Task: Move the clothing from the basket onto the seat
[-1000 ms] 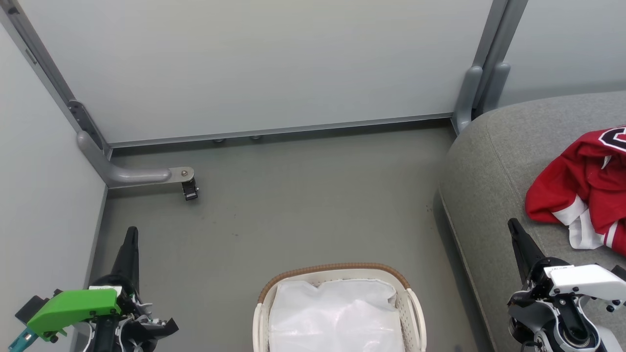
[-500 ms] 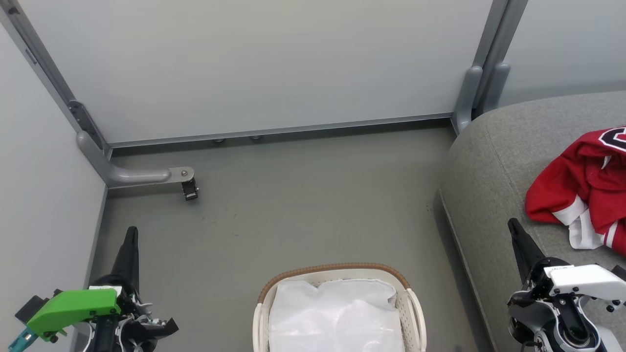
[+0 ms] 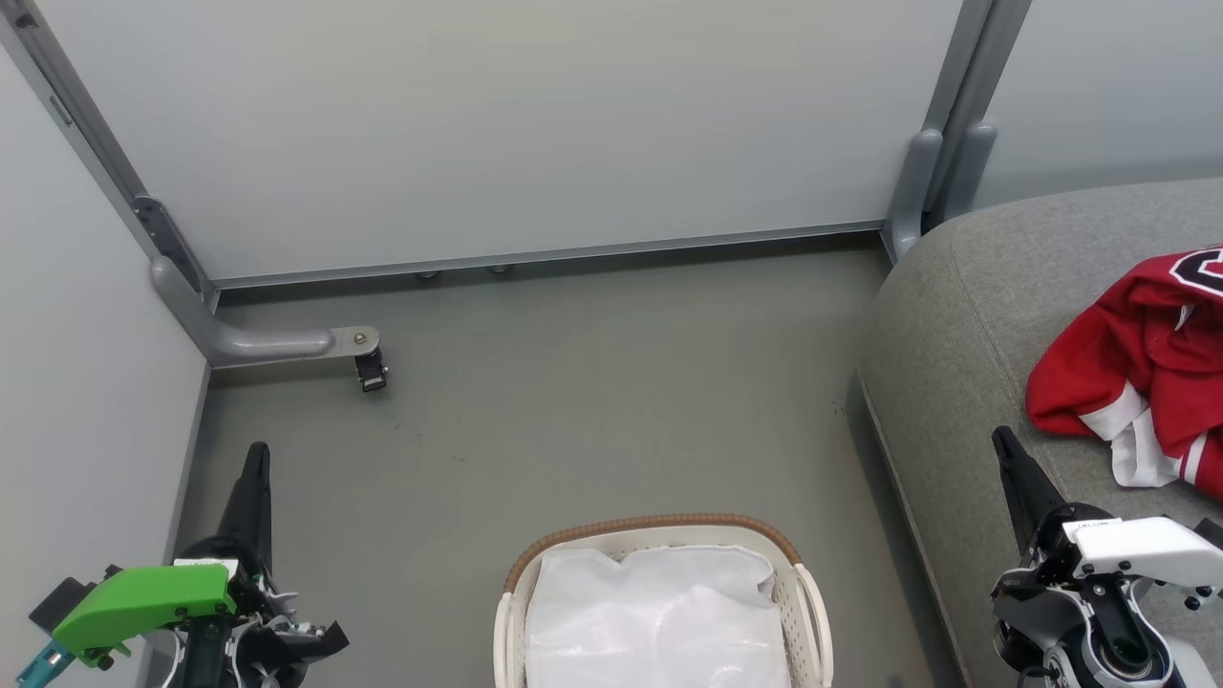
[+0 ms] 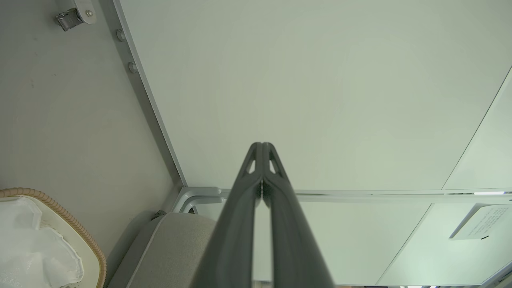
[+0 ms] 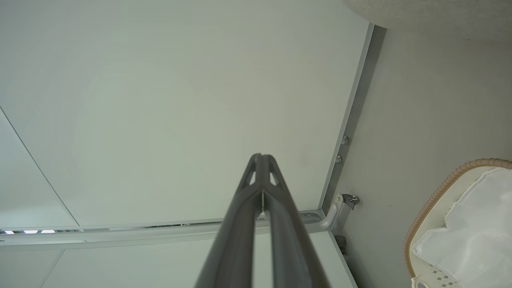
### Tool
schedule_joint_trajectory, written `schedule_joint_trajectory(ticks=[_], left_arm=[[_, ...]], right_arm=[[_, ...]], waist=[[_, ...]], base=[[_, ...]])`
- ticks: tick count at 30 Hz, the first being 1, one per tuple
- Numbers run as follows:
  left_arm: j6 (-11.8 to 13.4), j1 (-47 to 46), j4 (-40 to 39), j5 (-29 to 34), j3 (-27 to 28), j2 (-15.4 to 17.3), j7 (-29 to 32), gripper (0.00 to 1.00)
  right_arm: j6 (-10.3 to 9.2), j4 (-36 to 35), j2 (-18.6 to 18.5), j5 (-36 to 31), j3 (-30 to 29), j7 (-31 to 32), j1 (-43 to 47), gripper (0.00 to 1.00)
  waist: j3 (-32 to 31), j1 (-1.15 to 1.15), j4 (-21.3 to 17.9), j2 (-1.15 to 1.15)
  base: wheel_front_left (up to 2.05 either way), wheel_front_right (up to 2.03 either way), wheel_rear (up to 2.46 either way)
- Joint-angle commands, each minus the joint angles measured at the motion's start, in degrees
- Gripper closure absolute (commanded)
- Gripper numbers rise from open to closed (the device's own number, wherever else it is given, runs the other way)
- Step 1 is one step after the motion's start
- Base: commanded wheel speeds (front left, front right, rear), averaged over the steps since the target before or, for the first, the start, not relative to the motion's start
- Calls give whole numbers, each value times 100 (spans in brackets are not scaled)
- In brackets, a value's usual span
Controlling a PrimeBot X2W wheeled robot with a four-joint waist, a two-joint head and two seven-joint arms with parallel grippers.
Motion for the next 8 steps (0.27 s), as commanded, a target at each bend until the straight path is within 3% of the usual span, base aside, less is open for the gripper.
schedule_joint_trajectory(ticks=[1, 8], left_arm=[[-34, -64, -17, -20, 10, 38, 23, 100], [-34, -64, -17, -21, 10, 38, 23, 100]], right_arm=[[-2, -16, -14, 18, -11, 16, 54, 100], [-2, -16, -14, 18, -11, 15, 54, 100]], waist=[[0, 0, 0, 61], [0, 0, 0, 61]], base=[[0, 0, 0], [0, 0, 0]])
